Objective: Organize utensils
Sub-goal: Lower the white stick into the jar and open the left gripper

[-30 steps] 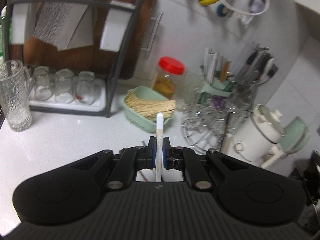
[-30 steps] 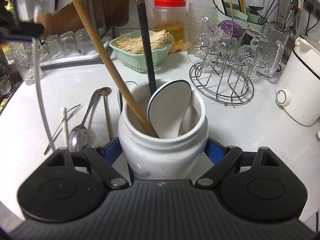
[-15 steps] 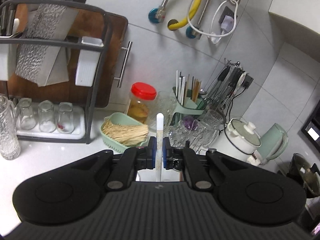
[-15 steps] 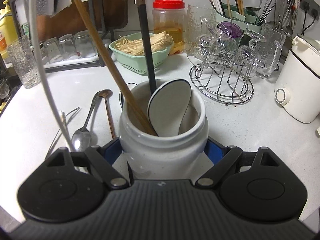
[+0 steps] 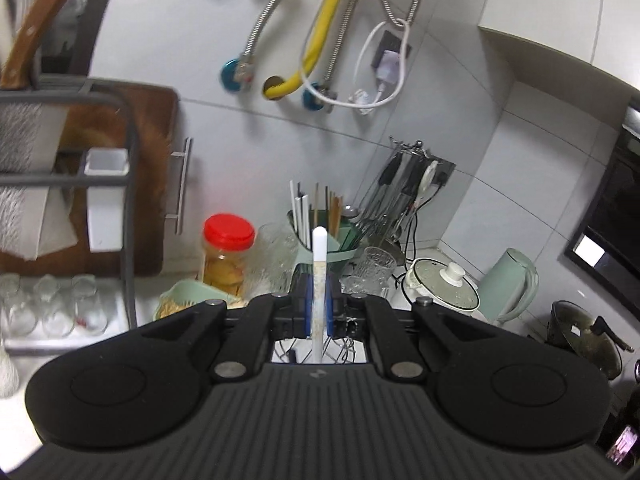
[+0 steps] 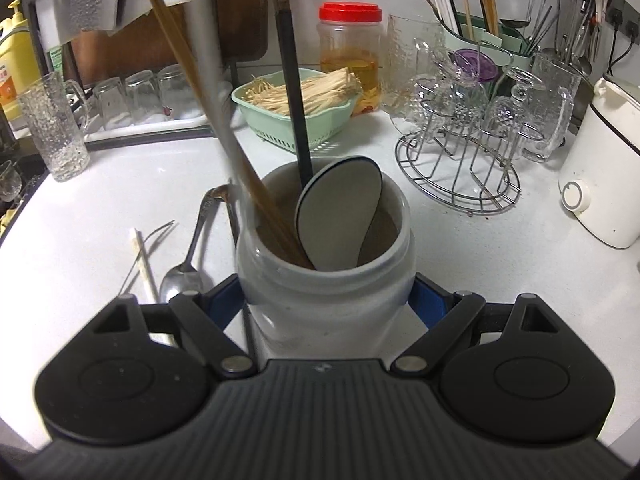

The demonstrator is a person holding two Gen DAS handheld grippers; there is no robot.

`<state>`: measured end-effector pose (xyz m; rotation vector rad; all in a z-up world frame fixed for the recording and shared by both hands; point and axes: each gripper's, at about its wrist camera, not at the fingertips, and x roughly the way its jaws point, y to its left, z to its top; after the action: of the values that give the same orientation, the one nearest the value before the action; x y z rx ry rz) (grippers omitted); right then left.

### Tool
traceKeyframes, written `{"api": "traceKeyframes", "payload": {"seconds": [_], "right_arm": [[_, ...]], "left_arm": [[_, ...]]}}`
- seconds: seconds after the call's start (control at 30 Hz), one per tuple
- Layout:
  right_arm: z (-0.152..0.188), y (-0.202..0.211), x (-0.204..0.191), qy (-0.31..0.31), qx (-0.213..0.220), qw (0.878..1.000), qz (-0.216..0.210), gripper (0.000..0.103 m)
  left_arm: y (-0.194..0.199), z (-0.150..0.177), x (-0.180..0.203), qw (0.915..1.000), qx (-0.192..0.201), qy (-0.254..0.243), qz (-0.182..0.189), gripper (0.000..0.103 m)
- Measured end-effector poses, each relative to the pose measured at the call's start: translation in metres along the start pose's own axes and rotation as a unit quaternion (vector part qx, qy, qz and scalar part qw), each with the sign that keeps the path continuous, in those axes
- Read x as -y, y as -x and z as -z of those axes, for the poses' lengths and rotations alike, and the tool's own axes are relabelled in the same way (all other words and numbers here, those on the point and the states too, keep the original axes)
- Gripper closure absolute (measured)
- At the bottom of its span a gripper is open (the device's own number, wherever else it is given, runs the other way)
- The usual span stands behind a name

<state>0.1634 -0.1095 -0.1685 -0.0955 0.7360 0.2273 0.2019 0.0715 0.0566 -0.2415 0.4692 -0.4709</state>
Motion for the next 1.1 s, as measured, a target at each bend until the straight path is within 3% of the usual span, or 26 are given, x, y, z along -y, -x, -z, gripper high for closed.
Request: {"api": "traceKeyframes", "payload": {"seconds": [0.23, 0.37, 0.87, 1.0, 1.1], "right_arm": [[-0.005, -0.006, -0.009, -0.003, 0.004, 1.000, -0.002, 0.013], [-0.007, -0.008, -0.010, -0.003, 0.003, 1.000, -0.003, 0.013], [-0.007, -0.009, -0.011, -0.013, -0.001, 1.000, 0.002, 0.013], [-0.007, -0.009, -0.012, -0.015, 0.004, 1.000, 0.004, 0.013], [-0.007, -0.010, -0.013, -0.018, 0.005, 1.000, 0.006, 0.013]], "left_arm": [[-0.037, 0.005, -0.003, 0.9985, -0.053, -0.010, 0.012, 0.096], [-0.050, 0.012, -0.008, 0.9944, -0.104, -0.009, 0.019, 0.096], [-0.089, 0.029, 0.001, 0.9613, -0.264, -0.063, 0.049, 0.095], [-0.095, 0.036, 0.000, 0.9537, -0.288, -0.072, 0.049, 0.095], [-0.098, 0.036, -0.001, 0.9528, -0.291, -0.073, 0.044, 0.095]]}}
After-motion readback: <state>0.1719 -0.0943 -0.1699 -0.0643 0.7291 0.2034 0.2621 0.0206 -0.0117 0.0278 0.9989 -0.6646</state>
